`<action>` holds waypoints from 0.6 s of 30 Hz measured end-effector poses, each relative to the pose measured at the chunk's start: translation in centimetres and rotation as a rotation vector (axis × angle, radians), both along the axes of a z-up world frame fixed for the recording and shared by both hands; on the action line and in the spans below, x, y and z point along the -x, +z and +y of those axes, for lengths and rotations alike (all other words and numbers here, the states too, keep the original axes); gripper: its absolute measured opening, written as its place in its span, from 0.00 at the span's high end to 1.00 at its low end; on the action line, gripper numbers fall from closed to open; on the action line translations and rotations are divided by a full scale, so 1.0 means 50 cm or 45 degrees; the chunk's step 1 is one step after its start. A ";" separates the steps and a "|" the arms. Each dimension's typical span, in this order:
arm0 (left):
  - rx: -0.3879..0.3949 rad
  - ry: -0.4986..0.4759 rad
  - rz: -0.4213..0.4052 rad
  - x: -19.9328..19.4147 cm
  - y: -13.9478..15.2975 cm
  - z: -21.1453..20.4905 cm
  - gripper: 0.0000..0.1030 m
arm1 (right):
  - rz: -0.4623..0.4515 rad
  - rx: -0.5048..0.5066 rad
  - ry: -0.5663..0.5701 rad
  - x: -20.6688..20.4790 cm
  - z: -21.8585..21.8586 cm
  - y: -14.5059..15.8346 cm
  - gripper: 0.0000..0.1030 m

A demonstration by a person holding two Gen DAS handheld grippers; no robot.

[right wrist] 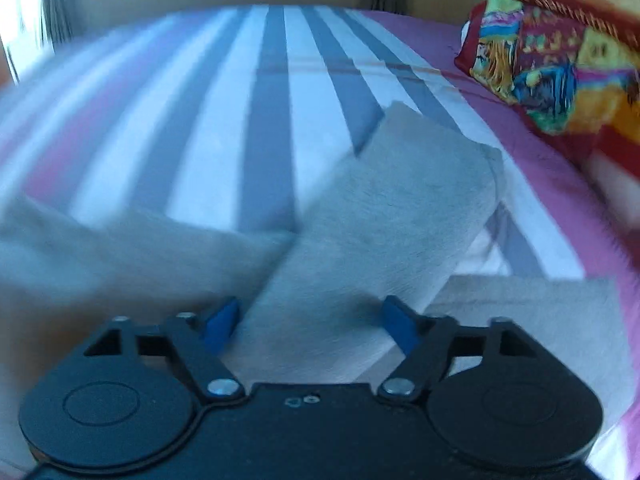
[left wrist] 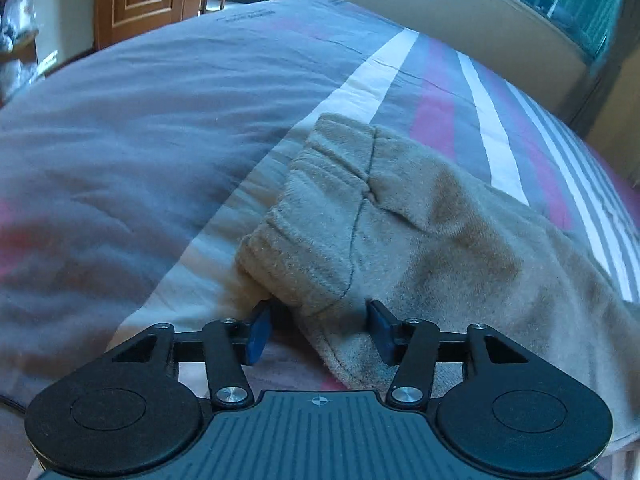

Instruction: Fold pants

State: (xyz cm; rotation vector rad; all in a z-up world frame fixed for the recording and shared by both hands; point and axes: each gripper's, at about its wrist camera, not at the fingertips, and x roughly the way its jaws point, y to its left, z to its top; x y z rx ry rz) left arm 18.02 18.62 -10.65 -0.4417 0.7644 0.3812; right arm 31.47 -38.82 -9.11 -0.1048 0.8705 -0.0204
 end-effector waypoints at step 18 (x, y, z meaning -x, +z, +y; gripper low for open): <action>-0.039 -0.038 0.025 -0.025 -0.015 -0.001 0.45 | -0.171 -0.089 0.148 0.111 -0.168 0.041 0.47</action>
